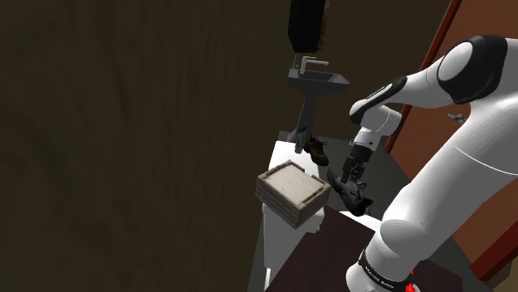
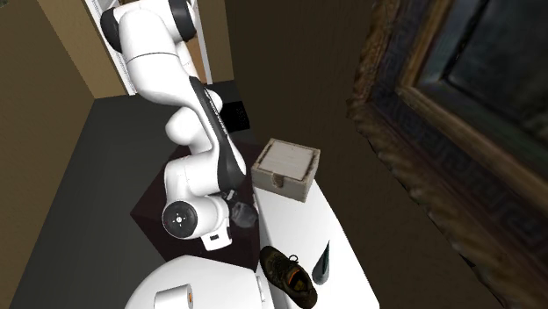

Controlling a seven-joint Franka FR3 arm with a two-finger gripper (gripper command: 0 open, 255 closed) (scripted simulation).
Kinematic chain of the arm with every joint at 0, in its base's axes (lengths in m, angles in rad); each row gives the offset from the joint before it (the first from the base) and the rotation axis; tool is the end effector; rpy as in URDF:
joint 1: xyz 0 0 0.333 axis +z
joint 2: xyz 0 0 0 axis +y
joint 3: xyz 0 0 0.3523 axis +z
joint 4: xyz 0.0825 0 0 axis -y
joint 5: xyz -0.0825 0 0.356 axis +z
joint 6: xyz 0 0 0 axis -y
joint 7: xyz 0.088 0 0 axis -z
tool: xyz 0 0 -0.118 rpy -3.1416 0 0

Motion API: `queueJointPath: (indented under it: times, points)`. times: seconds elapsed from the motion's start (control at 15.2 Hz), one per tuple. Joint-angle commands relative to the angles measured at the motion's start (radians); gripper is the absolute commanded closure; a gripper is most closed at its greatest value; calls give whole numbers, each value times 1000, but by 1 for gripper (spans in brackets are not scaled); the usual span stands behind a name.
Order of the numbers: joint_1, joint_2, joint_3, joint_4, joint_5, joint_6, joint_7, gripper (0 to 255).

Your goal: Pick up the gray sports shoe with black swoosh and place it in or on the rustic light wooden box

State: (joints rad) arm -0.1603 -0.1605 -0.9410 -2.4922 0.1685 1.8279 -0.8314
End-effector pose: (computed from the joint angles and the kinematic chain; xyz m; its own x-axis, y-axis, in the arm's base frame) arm 0.1786 -0.3153 0.3416 0.9499 -0.2497 -0.1882 -0.3126 -0.7654 -0.5625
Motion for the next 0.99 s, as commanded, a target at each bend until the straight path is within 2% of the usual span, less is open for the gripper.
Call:
queueJointPath:
  times: [0.0, 0.92]
  points:
    - [-10, -38, 10, 8, -25, -27, 30, 255]
    - [-53, -202, 86, 93, -96, -211, 165, 255]
